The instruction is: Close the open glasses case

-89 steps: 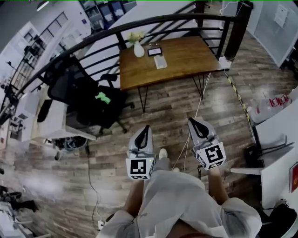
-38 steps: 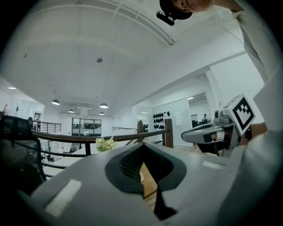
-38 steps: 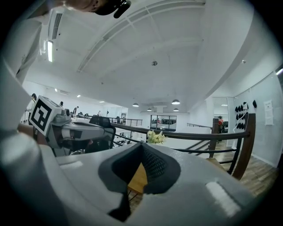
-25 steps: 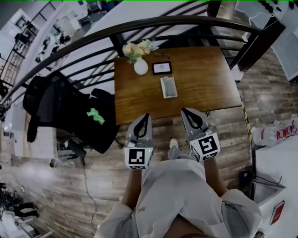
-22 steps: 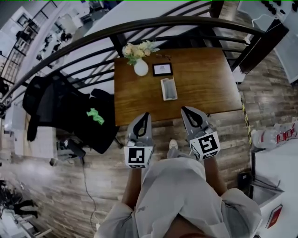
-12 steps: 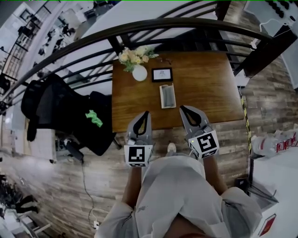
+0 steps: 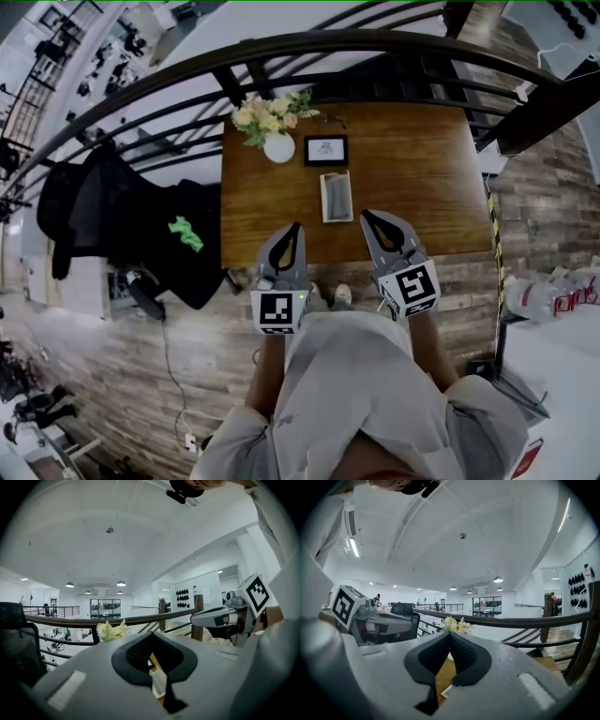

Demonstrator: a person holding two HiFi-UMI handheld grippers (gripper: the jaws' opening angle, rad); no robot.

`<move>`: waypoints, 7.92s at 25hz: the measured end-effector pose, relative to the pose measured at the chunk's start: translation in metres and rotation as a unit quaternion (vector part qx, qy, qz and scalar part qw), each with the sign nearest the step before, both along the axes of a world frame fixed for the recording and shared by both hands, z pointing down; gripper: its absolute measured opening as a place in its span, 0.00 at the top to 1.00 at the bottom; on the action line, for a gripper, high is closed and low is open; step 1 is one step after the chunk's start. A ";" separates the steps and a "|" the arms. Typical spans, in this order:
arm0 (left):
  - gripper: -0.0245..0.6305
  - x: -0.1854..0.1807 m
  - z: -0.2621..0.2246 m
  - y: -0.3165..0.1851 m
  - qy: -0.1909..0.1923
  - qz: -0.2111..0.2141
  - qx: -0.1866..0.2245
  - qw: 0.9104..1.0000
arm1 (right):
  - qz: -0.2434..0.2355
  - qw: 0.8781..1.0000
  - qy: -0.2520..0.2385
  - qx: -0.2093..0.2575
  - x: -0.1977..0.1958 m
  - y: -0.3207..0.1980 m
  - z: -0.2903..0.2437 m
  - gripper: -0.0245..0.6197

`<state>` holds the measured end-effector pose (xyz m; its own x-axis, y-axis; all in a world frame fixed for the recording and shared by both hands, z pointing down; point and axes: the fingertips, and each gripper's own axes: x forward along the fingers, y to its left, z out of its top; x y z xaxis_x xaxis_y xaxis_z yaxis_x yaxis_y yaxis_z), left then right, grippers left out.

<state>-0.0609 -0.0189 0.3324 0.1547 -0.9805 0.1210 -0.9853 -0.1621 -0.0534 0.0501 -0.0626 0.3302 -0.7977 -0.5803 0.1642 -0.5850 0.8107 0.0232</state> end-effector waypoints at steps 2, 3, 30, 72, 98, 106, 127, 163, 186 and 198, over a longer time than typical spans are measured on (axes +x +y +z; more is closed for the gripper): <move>0.94 -0.001 0.002 -0.005 0.000 0.001 -0.002 1.000 | 0.000 1.000 0.002 -0.003 -0.002 -0.005 0.003 0.96; 0.94 -0.002 0.003 -0.008 0.000 0.003 -0.003 1.000 | 0.001 1.000 0.003 -0.005 -0.003 -0.008 0.004 0.96; 0.94 -0.009 0.092 -0.116 0.028 0.172 -0.065 0.983 | 0.126 0.987 0.042 -0.085 -0.024 -0.084 0.088 0.96; 0.94 0.066 0.285 -0.136 -0.004 0.226 -0.265 0.937 | 0.100 0.950 0.115 -0.272 0.000 -0.098 0.280 0.96; 0.94 0.089 0.318 -0.133 0.000 0.249 -0.300 0.921 | 0.074 0.940 0.137 -0.304 -0.008 -0.089 0.318 0.96; 0.94 0.091 0.319 -0.129 -0.001 0.258 -0.300 0.918 | 0.066 0.938 0.143 -0.310 -0.012 -0.085 0.321 0.96; 0.94 0.067 0.317 -0.125 0.005 0.245 -0.296 0.923 | 0.059 0.940 0.148 -0.301 -0.029 -0.080 0.317 0.96; 0.94 0.033 0.319 -0.109 0.006 0.217 -0.310 0.926 | 0.031 0.944 0.153 -0.291 -0.059 -0.067 0.312 0.96; 0.94 0.016 0.330 -0.101 0.003 0.196 -0.333 0.922 | 0.007 0.941 0.167 -0.295 -0.075 -0.063 0.319 0.96; 0.94 0.010 0.337 -0.101 -0.002 0.193 -0.345 0.919 | -0.001 0.940 0.171 -0.294 -0.084 -0.061 0.328 0.96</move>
<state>-0.0511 -0.1202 0.6696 0.4722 -0.5429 0.6944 -0.8477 -0.4958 0.1888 -0.0338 -0.1234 0.6580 -0.6407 -0.3074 0.7036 -0.6229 0.7438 -0.2423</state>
